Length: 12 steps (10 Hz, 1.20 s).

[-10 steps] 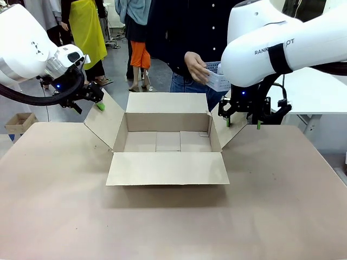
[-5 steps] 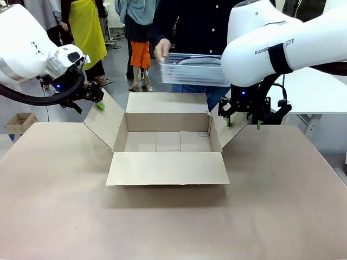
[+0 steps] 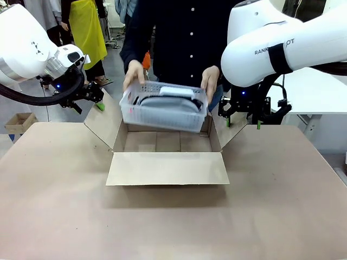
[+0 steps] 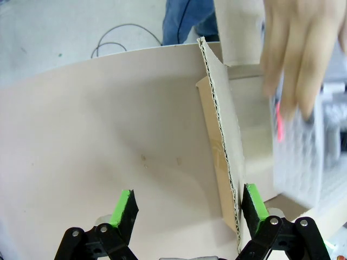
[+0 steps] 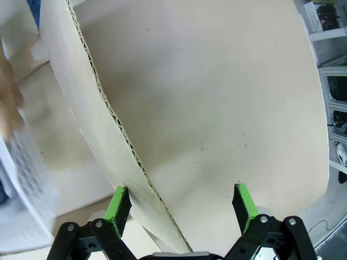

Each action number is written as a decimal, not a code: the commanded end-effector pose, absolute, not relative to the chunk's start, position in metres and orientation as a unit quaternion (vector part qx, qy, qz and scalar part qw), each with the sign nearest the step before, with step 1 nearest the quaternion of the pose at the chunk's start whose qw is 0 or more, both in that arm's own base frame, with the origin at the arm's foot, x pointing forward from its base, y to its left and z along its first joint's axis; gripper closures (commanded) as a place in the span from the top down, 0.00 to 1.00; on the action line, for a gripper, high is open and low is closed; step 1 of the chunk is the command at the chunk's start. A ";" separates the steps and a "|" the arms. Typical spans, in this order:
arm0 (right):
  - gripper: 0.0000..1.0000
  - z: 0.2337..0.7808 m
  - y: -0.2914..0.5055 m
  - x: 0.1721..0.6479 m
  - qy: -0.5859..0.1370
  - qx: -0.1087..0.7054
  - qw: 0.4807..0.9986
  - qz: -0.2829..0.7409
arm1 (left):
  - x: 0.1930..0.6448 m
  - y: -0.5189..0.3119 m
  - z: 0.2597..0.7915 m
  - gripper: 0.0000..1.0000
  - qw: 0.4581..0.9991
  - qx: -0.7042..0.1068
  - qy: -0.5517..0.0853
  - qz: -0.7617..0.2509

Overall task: Pack the gift set into the box.
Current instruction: Lift both hands away from the flaps of the Package Box.

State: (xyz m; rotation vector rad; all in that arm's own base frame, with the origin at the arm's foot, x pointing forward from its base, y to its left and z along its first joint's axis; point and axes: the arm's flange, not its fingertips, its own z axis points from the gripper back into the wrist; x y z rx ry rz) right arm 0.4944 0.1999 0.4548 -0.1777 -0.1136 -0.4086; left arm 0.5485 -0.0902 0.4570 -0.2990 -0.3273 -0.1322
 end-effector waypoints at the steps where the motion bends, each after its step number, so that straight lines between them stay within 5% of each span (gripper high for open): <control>1: 1.00 0.458 0.199 0.498 -0.061 -0.097 0.973 -0.200 | 0.548 -0.089 0.458 1.00 0.974 -0.141 -0.165 -0.061; 10: 1.00 0.458 0.199 0.498 -0.061 -0.097 0.973 -0.200 | 0.548 -0.089 0.458 1.00 0.974 -0.141 -0.165 -0.061; 12: 1.00 0.478 0.196 0.483 -0.081 -0.040 0.981 -0.174 | 0.528 -0.083 0.483 1.00 0.958 -0.203 -0.172 -0.102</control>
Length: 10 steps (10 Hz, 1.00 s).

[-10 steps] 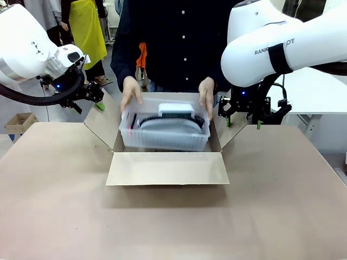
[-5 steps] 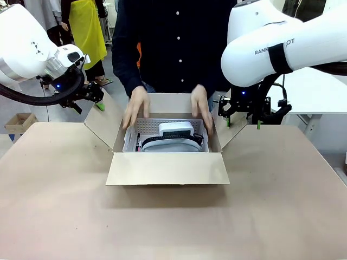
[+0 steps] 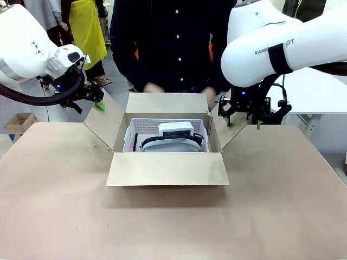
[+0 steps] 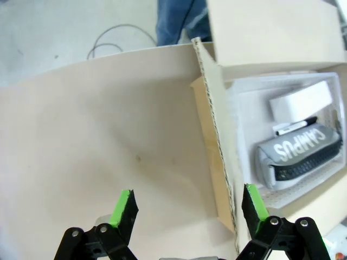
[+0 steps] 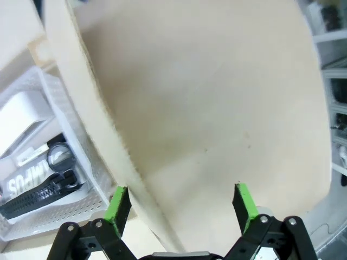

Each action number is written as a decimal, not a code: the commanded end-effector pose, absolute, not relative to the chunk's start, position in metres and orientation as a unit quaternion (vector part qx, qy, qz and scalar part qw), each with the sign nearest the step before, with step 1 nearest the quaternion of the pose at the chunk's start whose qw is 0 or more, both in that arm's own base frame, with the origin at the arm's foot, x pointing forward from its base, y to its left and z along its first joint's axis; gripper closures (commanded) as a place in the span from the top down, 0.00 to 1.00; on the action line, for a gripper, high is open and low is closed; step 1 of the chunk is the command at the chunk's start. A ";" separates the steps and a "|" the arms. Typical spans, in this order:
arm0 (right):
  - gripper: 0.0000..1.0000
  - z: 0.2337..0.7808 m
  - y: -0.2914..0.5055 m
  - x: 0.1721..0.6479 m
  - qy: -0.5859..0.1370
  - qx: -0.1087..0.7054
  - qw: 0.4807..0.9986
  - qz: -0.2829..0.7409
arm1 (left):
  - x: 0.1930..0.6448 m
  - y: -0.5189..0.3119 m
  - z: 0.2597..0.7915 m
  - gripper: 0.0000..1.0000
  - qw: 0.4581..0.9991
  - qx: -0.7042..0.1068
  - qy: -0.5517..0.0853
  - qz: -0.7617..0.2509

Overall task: Pack the gift set into the box.
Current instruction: Lift both hands away from the flaps of the Package Box.

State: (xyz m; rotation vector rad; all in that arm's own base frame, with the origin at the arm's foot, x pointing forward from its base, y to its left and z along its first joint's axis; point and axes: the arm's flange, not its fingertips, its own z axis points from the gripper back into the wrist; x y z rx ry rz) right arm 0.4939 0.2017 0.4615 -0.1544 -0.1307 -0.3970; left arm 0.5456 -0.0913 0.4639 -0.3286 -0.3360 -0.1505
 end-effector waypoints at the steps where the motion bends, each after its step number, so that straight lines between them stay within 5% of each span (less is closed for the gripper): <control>1: 1.00 0.510 0.171 0.466 -0.079 0.059 0.985 -0.141 | 0.503 -0.062 0.511 1.00 0.931 -0.285 -0.177 -0.143; 4: 1.00 0.540 0.082 0.434 0.017 0.331 0.943 -0.040 | 0.472 0.006 0.525 1.00 0.823 -0.496 -0.126 -0.246; 8: 1.00 0.486 -0.051 0.375 -0.090 0.558 0.823 -0.058 | 0.473 0.098 0.477 1.00 0.680 -0.694 -0.173 -0.162; 10: 1.00 0.450 -0.079 0.367 -0.142 0.606 0.774 -0.116 | 0.487 0.122 0.458 1.00 0.703 -0.689 -0.172 -0.035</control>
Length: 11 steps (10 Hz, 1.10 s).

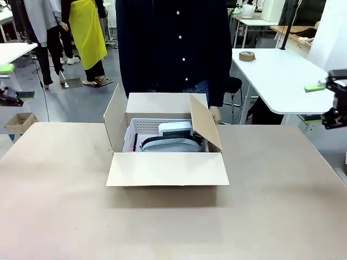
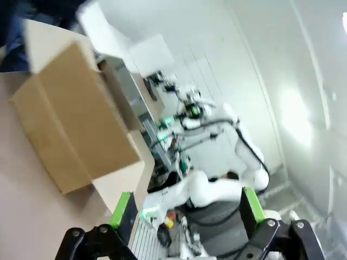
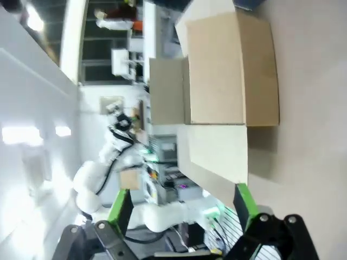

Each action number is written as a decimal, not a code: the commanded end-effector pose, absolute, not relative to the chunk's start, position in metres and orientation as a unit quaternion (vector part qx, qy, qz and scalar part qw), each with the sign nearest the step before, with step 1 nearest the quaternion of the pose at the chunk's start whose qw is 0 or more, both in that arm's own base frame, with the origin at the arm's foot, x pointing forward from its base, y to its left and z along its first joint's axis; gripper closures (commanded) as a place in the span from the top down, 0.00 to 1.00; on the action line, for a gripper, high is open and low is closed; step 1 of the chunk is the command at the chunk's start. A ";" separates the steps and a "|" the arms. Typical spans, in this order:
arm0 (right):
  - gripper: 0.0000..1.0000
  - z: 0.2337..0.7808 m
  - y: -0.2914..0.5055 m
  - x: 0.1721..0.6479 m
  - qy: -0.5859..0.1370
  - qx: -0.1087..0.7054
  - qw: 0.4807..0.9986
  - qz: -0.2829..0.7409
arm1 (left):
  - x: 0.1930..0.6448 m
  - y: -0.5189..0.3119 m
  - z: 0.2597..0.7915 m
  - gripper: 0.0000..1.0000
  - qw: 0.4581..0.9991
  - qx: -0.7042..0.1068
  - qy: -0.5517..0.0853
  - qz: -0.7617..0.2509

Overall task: Pack the gift set into the box.
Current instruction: Lift both hands away from the flaps of the Package Box, then press and hold the closed box until the human finishes sealing it.

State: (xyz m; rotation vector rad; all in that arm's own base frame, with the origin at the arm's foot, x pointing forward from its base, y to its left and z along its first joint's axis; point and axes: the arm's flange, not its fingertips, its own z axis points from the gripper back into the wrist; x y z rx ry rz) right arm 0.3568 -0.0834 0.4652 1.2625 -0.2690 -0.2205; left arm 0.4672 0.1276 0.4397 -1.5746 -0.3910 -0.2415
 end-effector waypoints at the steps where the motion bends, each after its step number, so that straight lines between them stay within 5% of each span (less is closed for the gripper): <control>1: 1.00 0.487 -0.062 0.365 -0.112 0.556 0.820 -0.073 | 0.453 0.112 0.463 1.00 0.677 -0.695 -0.180 -0.165; 11: 1.00 0.487 -0.062 0.365 -0.112 0.556 0.820 -0.073 | 0.453 0.112 0.463 1.00 0.677 -0.695 -0.180 -0.165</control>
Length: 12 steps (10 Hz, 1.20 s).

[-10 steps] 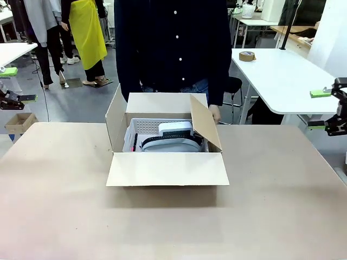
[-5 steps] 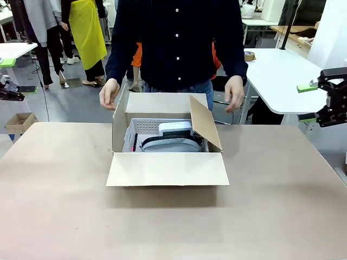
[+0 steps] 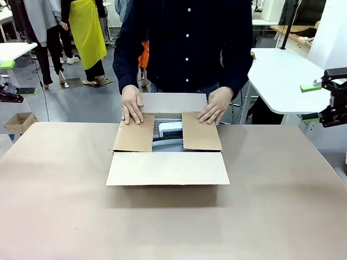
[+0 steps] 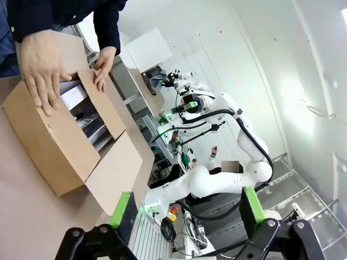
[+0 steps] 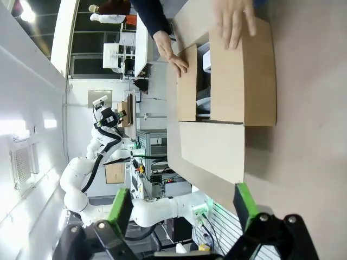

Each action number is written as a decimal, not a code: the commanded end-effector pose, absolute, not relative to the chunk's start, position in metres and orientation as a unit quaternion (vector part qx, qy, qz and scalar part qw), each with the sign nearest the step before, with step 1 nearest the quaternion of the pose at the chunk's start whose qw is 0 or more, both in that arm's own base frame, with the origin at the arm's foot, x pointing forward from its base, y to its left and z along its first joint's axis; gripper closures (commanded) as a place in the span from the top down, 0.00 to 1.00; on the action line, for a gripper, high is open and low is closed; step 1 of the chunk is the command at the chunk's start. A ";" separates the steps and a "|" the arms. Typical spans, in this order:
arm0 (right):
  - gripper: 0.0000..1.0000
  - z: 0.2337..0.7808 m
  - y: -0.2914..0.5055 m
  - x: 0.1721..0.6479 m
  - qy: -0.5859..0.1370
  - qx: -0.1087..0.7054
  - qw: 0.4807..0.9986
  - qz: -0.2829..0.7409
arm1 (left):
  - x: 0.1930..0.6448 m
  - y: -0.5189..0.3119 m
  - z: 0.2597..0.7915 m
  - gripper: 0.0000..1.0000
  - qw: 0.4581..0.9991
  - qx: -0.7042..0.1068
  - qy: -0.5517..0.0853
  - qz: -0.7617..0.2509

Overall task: Pack the gift set into the box.
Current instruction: Press and hold the closed box until the human finishes sealing it.

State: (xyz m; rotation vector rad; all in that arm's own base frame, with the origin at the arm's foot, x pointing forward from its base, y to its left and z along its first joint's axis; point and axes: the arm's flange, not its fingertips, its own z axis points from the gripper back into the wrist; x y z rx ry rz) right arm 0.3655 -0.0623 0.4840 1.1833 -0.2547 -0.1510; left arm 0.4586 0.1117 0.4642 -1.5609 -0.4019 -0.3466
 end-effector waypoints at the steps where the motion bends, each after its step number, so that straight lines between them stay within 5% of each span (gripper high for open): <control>1: 1.00 0.487 -0.062 0.365 -0.112 0.556 0.820 -0.073 | 0.453 0.112 0.463 1.00 0.677 -0.695 -0.180 -0.165; 12: 1.00 0.487 -0.062 0.365 -0.112 0.556 0.820 -0.073 | 0.453 0.112 0.463 1.00 0.677 -0.695 -0.180 -0.165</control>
